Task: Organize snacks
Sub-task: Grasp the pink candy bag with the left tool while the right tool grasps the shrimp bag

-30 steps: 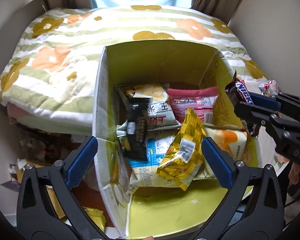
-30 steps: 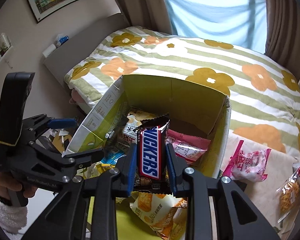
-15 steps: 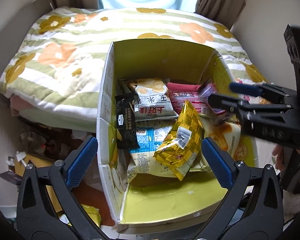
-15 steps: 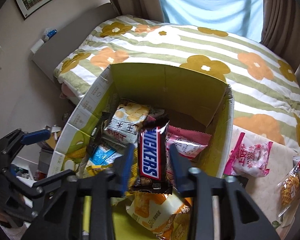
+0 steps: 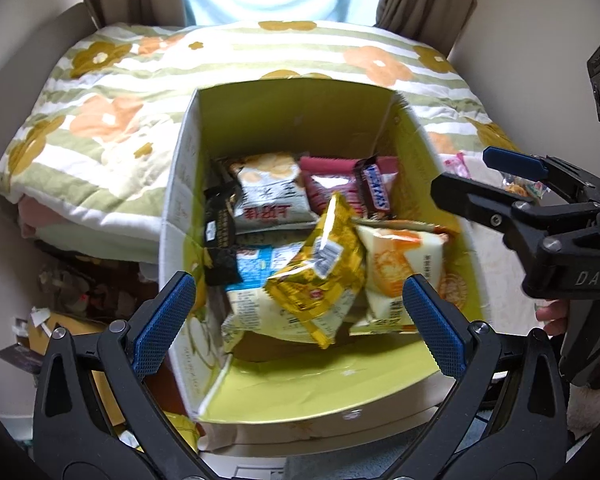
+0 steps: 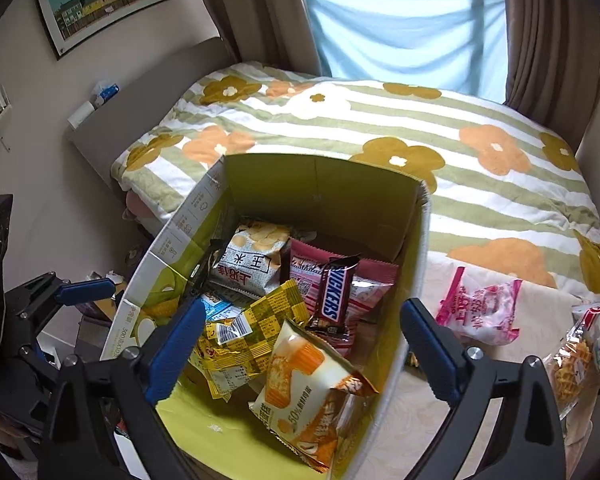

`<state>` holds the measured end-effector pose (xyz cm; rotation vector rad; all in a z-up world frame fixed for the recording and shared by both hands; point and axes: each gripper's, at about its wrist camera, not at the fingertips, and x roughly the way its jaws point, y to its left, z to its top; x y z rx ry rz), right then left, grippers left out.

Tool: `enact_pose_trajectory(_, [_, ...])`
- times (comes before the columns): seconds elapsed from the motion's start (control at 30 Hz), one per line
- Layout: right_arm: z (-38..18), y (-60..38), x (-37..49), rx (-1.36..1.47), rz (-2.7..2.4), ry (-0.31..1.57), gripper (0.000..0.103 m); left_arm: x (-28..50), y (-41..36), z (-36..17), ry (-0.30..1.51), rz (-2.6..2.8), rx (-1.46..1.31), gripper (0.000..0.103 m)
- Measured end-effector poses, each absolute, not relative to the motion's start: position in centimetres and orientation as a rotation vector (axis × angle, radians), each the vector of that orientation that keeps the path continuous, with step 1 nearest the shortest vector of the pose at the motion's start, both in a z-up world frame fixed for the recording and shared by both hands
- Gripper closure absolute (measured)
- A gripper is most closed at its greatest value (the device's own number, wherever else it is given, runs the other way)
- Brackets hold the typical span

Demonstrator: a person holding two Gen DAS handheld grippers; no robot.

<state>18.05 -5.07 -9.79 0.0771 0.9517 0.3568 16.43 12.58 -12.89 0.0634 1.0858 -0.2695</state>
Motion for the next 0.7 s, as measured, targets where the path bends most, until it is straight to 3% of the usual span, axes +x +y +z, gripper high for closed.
enact_pose_trajectory(0.1, [-8.4, -7.5, 17.1, 0.093, 0.338, 0.893, 0.001, 16.0, 11.0, -12.0, 1.071, -0.267, 0.07, 0.0])
enact_pose_trajectory(0.7, [-7.6, -26.7, 13.6, 0.054, 0.309, 0.894, 0.001, 13.5, -7.3, -11.0, 1.035, -0.264, 0.025, 0.0])
